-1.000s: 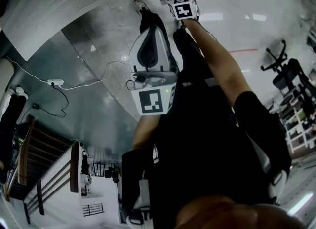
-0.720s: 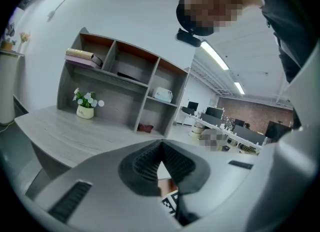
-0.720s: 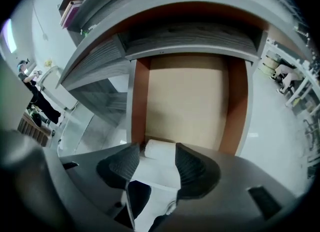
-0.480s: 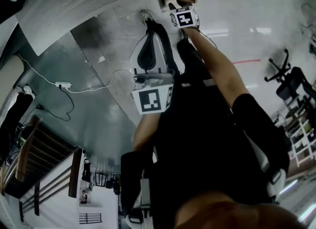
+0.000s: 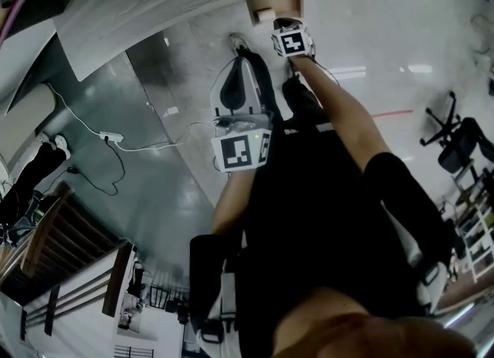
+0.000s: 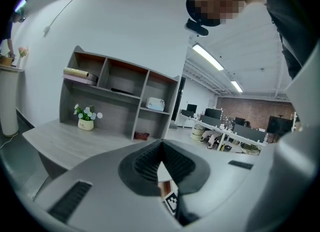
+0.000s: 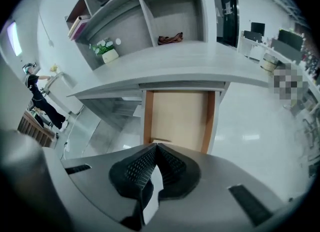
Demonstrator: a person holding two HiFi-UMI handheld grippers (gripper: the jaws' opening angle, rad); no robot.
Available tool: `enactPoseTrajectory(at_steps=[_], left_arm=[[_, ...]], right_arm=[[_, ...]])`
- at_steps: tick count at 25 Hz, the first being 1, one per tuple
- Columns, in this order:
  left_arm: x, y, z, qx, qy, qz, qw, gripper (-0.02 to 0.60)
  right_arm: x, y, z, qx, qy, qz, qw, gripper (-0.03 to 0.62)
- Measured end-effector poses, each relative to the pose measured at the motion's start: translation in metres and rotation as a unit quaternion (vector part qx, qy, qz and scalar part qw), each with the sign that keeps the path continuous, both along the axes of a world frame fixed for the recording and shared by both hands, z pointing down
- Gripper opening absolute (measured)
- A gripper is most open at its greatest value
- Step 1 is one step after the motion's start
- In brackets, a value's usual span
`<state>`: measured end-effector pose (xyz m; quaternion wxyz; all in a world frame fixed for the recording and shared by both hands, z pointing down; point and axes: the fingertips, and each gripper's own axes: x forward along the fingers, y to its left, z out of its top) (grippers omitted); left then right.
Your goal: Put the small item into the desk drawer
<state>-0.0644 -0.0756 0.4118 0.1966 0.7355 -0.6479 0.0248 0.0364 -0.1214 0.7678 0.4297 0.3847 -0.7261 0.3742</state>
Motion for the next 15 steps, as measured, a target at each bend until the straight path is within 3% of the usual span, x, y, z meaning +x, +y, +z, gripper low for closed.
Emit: enactPoseTrajectory(at_steps=[6,15], left_arm=[[0.015,0.014,-0.021,0.011,-0.007,-0.010,0.9999,-0.003],[0.053,0.044,-0.052,0.035,-0.055,-0.015,0.9978,-0.003]], right_arm=[[0.012,0.001,-0.046,0.023,-0.014,-0.010,1.000,0.000],[0.035,0.019,-0.123,0.083,-0.054,-0.048,0.994,0.000]])
